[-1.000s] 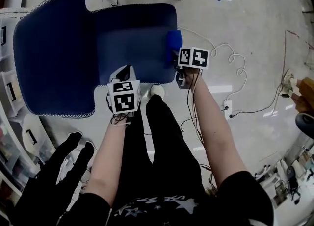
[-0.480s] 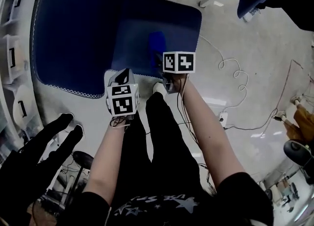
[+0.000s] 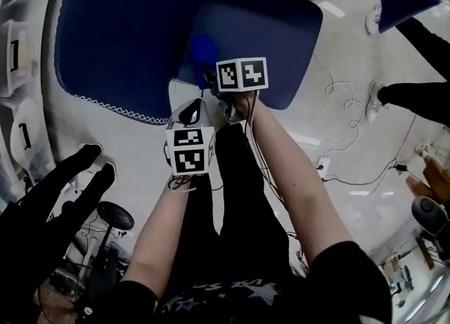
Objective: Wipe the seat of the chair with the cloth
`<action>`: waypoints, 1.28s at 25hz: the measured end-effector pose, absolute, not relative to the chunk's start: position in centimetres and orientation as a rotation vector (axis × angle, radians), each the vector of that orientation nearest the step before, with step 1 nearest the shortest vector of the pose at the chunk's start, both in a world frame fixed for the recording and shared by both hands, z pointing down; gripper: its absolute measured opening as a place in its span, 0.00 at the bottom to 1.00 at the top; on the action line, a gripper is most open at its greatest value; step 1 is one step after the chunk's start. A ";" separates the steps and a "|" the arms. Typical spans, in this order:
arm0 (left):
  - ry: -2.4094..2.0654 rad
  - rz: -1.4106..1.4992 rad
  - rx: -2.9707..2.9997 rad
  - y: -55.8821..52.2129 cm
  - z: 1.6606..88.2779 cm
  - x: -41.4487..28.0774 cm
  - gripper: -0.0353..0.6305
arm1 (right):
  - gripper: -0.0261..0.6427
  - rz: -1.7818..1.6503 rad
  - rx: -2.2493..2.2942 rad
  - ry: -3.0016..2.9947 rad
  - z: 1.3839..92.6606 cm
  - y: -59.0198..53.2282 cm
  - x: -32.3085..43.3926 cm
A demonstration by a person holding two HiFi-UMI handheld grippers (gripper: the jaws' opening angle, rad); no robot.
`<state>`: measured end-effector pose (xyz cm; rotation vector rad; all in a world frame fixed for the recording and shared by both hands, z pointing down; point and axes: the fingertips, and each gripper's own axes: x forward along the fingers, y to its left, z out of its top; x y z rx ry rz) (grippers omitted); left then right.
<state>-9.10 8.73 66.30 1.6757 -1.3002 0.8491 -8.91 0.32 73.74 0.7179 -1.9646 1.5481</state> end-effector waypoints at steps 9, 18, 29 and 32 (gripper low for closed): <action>-1.299 0.888 1.707 10.2 66.6 -11.8 0.08 | 0.20 1.506 0.778 -1.950 74.6 1.4 -8.4; -1.221 0.913 1.792 9.4 65.8 -7.9 0.08 | 0.20 1.508 0.969 -1.859 74.8 2.0 0.1; -1.122 0.955 1.881 7.9 65.0 -1.8 0.08 | 0.20 1.577 1.216 -1.748 74.7 4.1 12.1; -1.102 0.967 1.898 7.9 64.8 -0.1 0.08 | 0.20 1.595 1.277 -1.713 74.7 5.4 15.0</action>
